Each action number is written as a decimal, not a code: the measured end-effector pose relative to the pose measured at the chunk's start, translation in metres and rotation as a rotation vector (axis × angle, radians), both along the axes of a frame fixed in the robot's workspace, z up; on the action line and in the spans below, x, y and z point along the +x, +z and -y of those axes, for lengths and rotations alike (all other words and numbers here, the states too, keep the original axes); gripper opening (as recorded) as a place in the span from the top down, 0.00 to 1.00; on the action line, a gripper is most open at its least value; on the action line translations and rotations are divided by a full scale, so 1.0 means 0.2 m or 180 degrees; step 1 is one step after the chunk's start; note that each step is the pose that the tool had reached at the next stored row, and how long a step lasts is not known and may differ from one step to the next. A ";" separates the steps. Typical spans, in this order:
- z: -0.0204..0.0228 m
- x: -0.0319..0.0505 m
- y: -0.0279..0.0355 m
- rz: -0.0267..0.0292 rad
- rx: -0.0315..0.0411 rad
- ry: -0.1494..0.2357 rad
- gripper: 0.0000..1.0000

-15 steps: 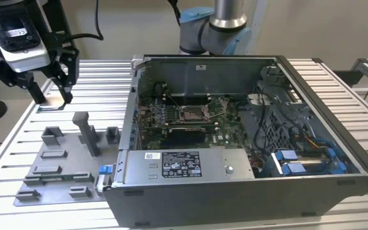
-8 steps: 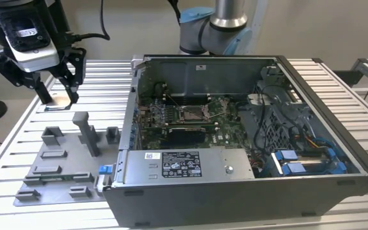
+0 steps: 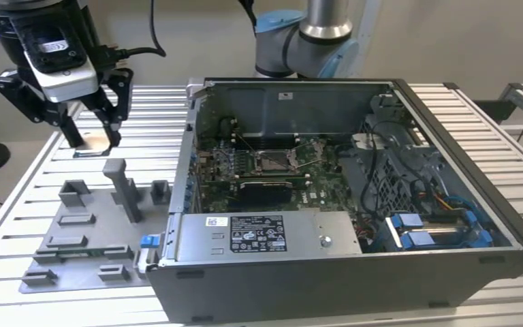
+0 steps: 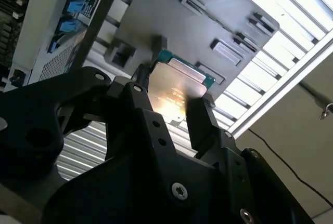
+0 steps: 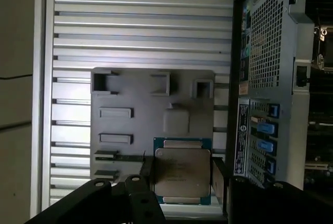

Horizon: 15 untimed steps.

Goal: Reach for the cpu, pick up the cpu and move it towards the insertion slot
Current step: 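Pick up the cpu and move it towards the insertion slot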

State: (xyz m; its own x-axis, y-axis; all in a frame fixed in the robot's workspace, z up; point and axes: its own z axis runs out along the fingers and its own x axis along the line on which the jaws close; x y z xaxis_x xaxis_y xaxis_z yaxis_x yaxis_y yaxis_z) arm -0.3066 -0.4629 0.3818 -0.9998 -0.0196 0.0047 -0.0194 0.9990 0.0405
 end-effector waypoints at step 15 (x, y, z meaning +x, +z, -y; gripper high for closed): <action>0.000 0.138 0.000 0.0000 0.0000 0.0000 1.00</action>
